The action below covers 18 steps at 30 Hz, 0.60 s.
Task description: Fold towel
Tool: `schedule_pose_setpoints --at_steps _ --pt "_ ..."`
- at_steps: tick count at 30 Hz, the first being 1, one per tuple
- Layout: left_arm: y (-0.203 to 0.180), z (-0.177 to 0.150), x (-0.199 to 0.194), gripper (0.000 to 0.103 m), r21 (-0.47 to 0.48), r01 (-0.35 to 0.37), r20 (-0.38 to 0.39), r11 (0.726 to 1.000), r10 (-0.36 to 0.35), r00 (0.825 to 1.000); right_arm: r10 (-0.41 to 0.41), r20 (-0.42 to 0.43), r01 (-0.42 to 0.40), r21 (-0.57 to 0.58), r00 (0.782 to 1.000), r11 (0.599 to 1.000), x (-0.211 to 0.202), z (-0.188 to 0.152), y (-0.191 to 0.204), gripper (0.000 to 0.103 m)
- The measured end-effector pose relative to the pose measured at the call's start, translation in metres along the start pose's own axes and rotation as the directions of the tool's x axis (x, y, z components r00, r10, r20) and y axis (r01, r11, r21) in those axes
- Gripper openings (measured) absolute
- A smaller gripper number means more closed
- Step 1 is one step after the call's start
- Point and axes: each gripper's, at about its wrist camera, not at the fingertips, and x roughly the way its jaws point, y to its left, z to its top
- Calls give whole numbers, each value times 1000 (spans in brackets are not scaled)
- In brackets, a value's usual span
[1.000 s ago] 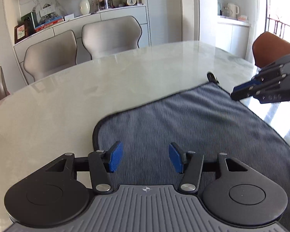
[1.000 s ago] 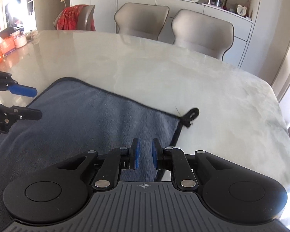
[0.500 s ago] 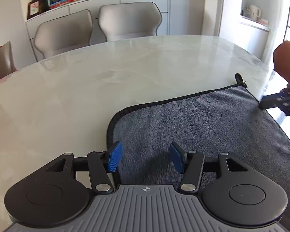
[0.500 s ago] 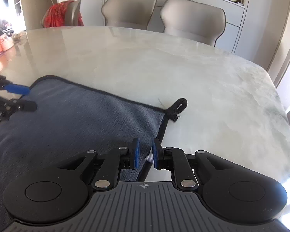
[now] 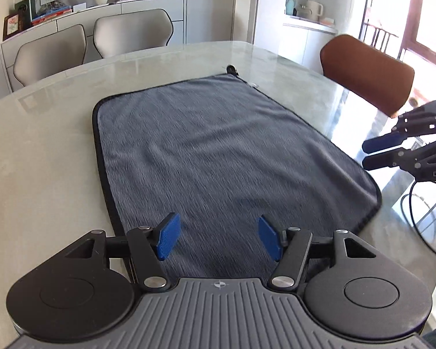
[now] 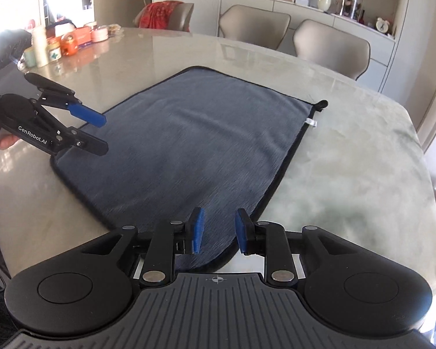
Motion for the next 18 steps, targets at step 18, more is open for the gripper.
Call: schedule_pose_setpoints --at_steps 18 --pt "-8 -26 -26 65 84 -92 82 992 85 993 -57 20 59 -106 998 993 -6 -35 14 27"
